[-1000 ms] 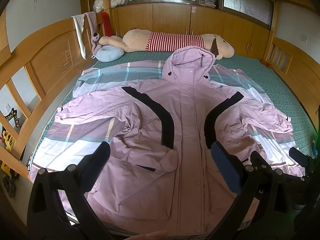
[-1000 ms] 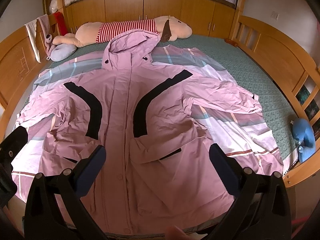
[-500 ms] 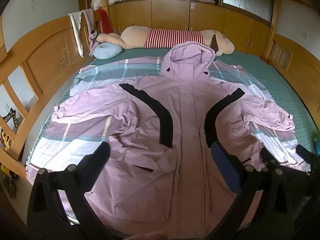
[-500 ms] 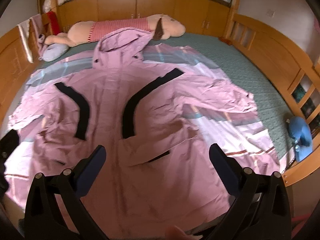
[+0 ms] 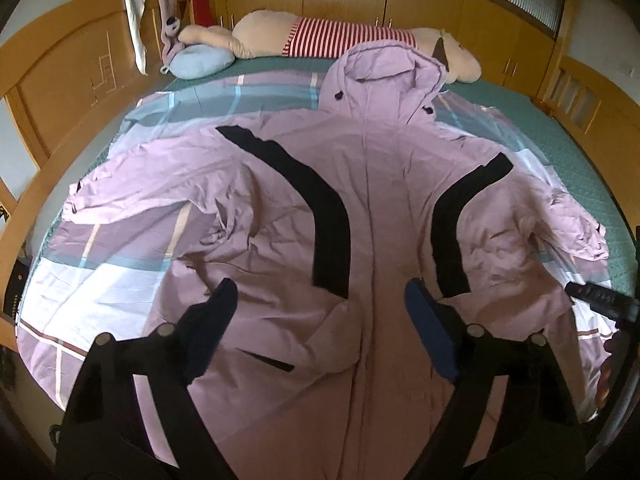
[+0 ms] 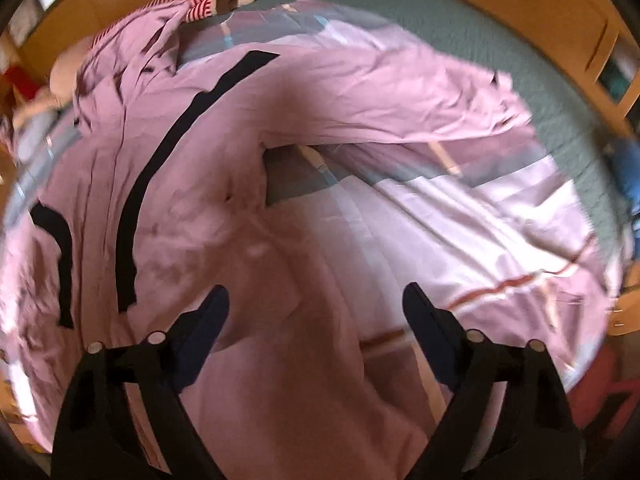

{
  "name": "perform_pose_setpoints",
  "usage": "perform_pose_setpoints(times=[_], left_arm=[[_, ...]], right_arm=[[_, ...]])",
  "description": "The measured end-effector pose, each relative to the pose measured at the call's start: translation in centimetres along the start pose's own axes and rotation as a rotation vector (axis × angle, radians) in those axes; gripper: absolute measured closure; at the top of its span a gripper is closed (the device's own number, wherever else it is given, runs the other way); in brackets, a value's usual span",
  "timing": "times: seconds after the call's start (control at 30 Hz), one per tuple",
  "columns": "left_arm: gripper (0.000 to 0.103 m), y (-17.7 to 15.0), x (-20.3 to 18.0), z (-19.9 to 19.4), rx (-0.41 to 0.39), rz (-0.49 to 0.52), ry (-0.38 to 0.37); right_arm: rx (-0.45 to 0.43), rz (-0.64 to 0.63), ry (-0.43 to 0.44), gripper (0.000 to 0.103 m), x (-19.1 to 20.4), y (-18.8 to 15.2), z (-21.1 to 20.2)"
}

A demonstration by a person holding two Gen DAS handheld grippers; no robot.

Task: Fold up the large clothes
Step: 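Grasp the jacket sleeve with the right tool and lift it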

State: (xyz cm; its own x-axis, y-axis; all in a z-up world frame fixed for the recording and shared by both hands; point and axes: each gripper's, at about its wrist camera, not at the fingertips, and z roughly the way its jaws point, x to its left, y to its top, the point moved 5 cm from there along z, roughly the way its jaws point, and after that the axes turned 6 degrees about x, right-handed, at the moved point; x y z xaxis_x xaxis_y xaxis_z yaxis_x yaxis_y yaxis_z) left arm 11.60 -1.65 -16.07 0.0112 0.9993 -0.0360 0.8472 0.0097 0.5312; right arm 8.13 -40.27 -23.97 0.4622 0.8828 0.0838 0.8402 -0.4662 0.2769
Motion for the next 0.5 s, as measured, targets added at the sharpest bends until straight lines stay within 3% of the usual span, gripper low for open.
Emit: perform_pose_setpoints(times=[0.13,0.3,0.37,0.5], left_arm=[[0.004,0.2,-0.3,1.8,0.010,-0.005,0.004],[0.002,-0.7,-1.5,4.3,0.045,0.047,0.016],[0.002,-1.0,-1.6,5.2,0.068,0.049,0.022],[0.002,-1.3,-1.7,7.1,0.100,0.027,-0.006]], right_arm=[[-0.005,0.141,0.051,0.014,-4.2,2.8,2.1],[0.078,0.253,0.107,0.014,-8.0,7.2,5.3],[0.061,0.291,0.135,0.014,-9.9,9.0,6.2],[0.024,0.450,0.302,0.014,-13.8,10.0,6.3]])
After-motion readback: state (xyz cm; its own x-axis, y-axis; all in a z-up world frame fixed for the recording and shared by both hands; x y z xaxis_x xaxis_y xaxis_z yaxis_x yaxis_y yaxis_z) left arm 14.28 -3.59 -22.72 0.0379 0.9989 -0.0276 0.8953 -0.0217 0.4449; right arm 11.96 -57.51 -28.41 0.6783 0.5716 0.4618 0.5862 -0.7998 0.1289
